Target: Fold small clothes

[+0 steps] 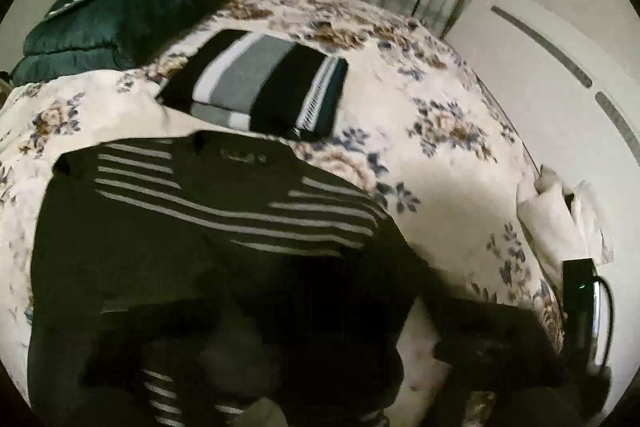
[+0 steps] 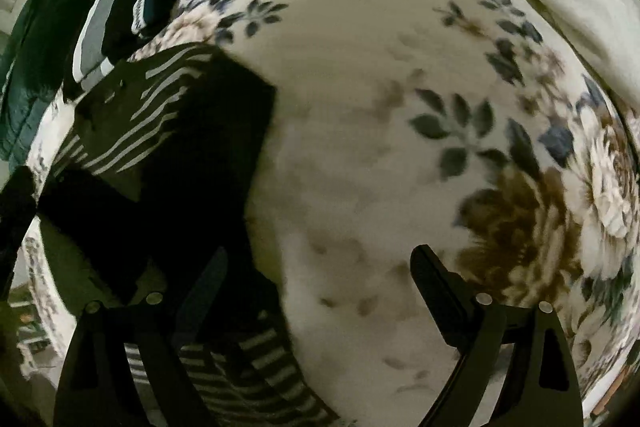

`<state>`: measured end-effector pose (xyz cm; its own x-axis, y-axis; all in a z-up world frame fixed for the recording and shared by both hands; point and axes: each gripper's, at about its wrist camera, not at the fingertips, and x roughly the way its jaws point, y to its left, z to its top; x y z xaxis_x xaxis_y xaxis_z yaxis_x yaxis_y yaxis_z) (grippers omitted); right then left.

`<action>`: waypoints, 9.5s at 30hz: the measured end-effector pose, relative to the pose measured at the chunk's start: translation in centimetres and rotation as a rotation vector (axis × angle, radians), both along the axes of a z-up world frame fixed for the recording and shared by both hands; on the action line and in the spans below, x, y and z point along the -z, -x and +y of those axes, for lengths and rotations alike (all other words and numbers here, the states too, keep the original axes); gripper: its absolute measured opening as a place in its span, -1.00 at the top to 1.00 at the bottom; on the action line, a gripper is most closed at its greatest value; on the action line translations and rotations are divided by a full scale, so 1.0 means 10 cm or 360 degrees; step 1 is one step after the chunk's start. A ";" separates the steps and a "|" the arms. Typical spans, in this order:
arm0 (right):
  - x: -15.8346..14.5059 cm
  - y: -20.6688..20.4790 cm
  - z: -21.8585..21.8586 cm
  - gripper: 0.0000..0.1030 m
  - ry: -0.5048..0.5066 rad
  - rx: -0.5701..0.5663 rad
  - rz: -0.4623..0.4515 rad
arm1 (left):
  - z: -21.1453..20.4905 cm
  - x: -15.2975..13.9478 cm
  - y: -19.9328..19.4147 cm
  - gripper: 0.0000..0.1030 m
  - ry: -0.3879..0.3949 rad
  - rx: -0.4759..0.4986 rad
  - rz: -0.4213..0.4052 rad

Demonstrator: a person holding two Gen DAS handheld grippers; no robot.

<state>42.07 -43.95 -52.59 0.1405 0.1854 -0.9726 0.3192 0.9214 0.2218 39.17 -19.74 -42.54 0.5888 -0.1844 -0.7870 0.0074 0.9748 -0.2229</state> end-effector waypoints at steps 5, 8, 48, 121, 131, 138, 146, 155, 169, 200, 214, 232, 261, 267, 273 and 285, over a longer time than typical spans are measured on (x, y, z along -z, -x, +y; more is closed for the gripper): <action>-0.17 -0.04 -0.12 -0.83 -0.0093 0.0018 -0.0049 | 0.58 -0.02 0.21 -1.00 -0.0163 -0.0235 0.0009; -0.26 -0.17 -0.04 -0.83 -0.0178 -0.0008 -0.0083 | 1.16 0.05 0.42 -1.00 -0.0288 -0.0406 0.0061; 0.00 -0.62 1.05 0.92 0.0142 -0.0463 -0.0077 | 2.59 0.94 0.13 -1.00 -0.0480 -0.0682 0.0437; -0.68 -1.86 1.71 0.89 -0.0549 -0.0573 0.0240 | 1.13 0.00 2.83 0.92 0.0164 -0.0643 0.0556; -0.58 -2.09 4.03 0.90 -0.0198 -0.0796 0.0240 | 2.59 0.39 3.03 0.92 0.0439 -0.0846 0.0531; -0.11 -2.15 5.00 0.90 -0.0016 -0.0868 0.0285 | 3.10 0.70 3.12 0.90 0.0557 -0.0862 0.0560; 0.27 -2.11 5.04 0.53 -0.0158 -0.0749 0.0417 | 3.76 1.30 3.45 0.81 0.0667 -0.1059 0.0774; -0.23 -1.42 4.48 -0.33 -0.0298 -0.0973 0.0312 | 3.72 1.04 3.56 -0.08 0.0735 -0.0988 0.0707; 0.03 -0.52 2.77 -0.51 -0.0316 -0.0715 0.0211 | 3.41 0.31 1.23 -0.18 0.0531 -0.0577 0.0354; 0.61 -1.95 2.27 0.20 -0.0470 0.0000 0.0030 | 3.71 1.10 -1.37 0.17 0.0887 -0.0046 0.0496; 0.48 -1.77 2.42 0.76 -0.0314 -0.0122 -0.0065 | 3.30 1.21 -1.55 0.90 0.0605 0.0130 0.0456; 0.00 -0.69 2.16 -0.24 -0.0582 -0.0237 0.0149 | 3.39 0.29 -0.52 -0.13 0.0771 0.0149 0.0346; 0.98 3.13 2.76 0.80 -0.0562 -0.0116 0.0468 | 3.18 0.73 2.77 0.95 0.0389 -0.0246 0.0734; 0.75 3.30 2.90 0.87 -0.0522 -0.0153 0.0387 | 3.39 0.51 2.80 0.95 0.0501 -0.0264 0.0687; 0.63 3.29 3.28 0.87 -0.0498 -0.0204 0.0394 | 3.54 0.68 2.77 0.95 0.0478 -0.0257 0.0748; 1.00 3.28 3.65 0.04 -0.0633 -0.0190 0.0506 | 3.71 1.12 2.81 -0.16 0.0678 -0.0204 0.0876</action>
<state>9.28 -7.46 -62.60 -0.1948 0.5460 -0.8148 0.3258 0.8196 0.4713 11.10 17.32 -53.79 0.1636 -0.4983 -0.8514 -0.3250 0.7877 -0.5234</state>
